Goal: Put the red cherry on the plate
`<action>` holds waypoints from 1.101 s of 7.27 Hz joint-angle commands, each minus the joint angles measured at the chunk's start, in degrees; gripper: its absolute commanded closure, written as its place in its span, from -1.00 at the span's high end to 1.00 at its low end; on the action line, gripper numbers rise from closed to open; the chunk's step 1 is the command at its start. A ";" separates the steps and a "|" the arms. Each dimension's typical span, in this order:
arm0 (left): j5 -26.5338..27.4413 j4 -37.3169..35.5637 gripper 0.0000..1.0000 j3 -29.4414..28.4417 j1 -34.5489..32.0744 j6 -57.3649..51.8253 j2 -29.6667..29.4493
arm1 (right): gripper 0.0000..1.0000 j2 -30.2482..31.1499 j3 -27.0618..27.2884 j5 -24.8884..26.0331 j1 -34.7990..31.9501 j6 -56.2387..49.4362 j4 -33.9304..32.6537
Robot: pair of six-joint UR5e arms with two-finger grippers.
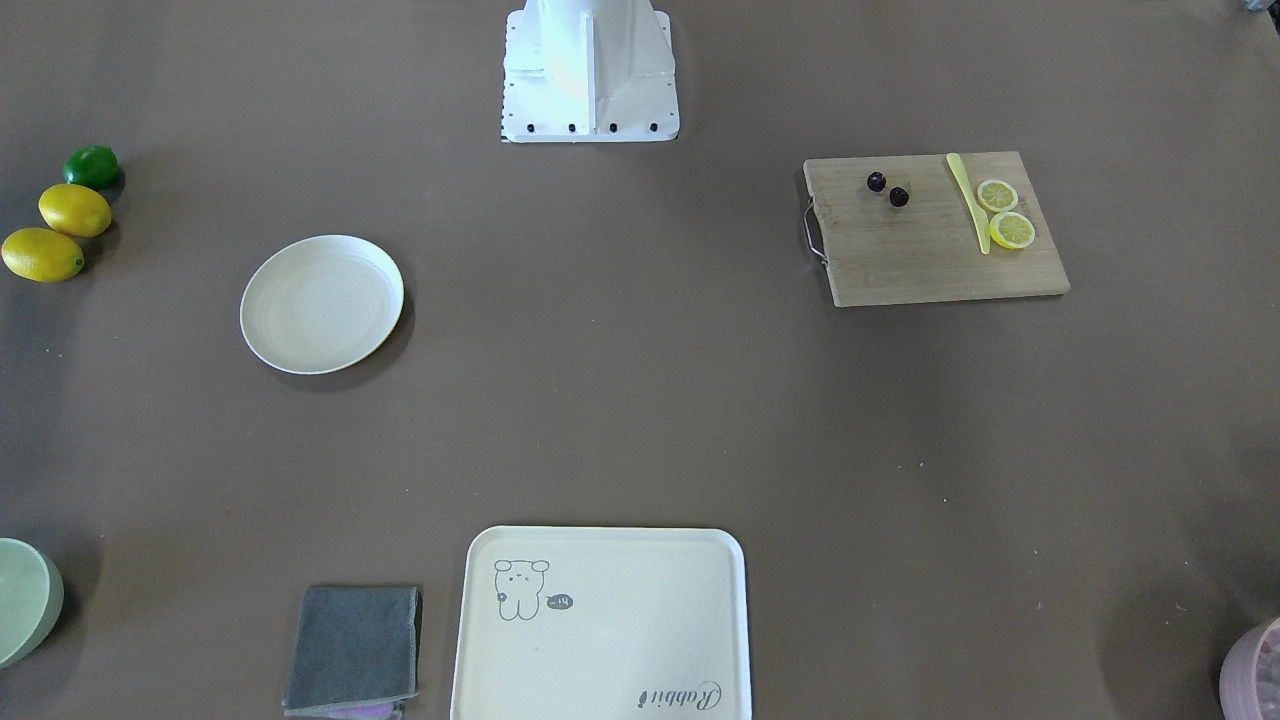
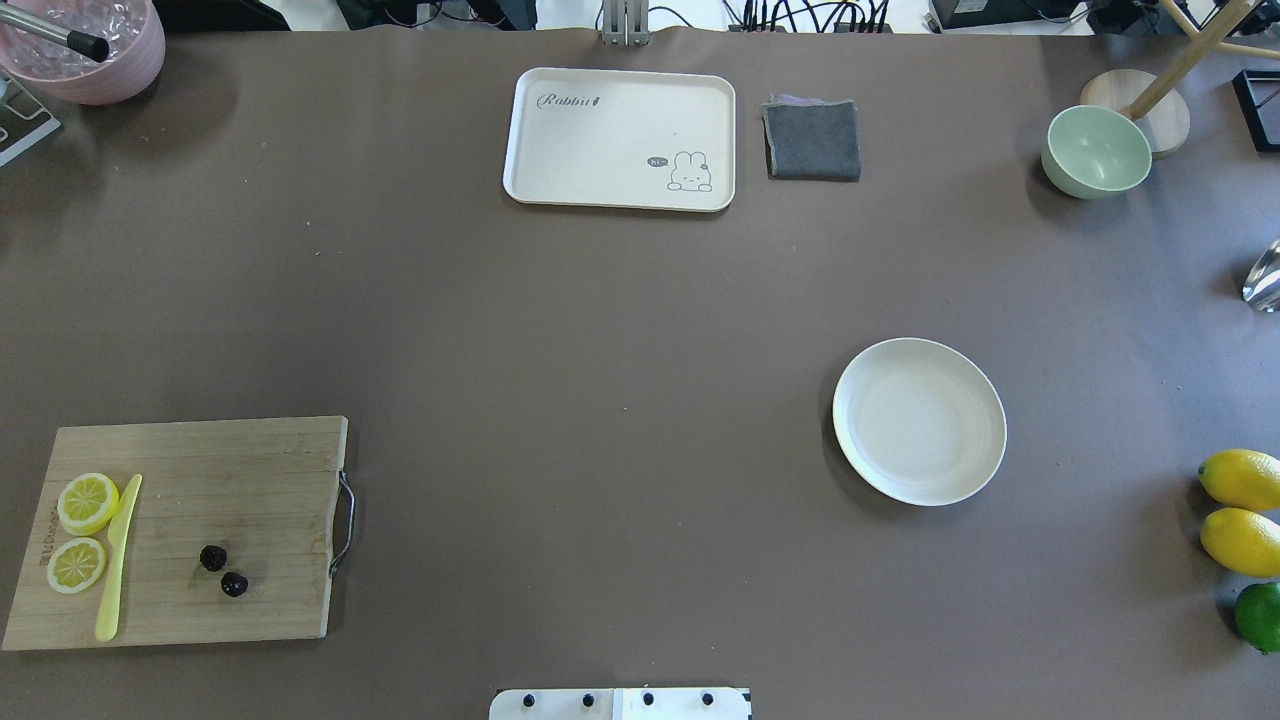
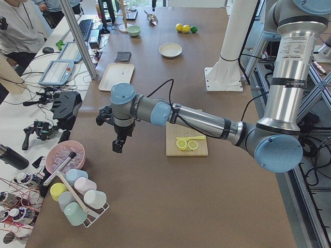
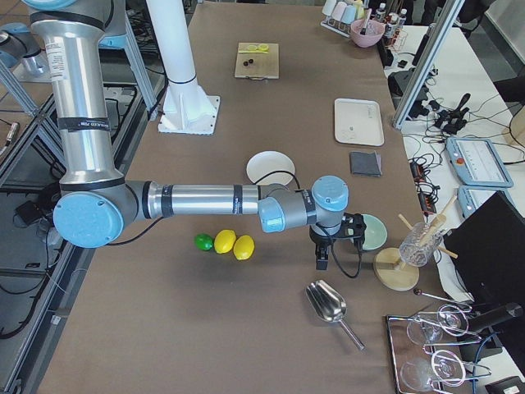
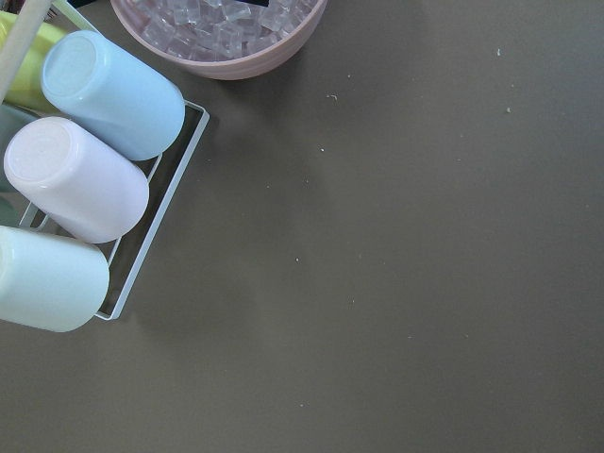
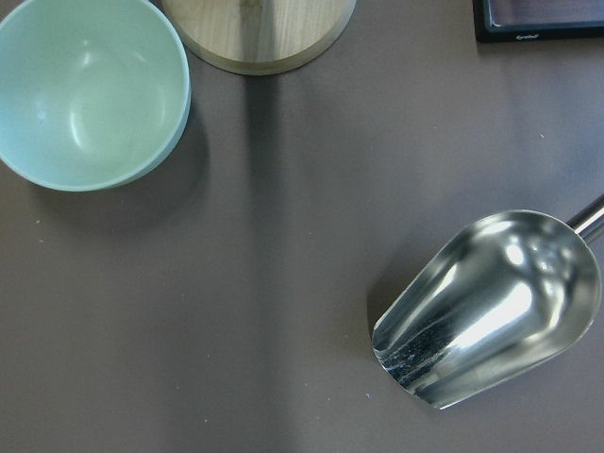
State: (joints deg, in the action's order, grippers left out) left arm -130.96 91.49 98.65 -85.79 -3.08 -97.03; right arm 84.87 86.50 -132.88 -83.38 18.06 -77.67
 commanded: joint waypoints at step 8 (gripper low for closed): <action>-0.09 0.35 0.95 1.72 0.27 0.70 2.19 | 1.00 2.58 0.51 -0.80 0.49 0.75 5.60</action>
State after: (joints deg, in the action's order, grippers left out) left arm -130.95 91.90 100.08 -85.56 -2.42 -95.00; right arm 86.99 86.95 -133.66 -83.19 18.76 -73.04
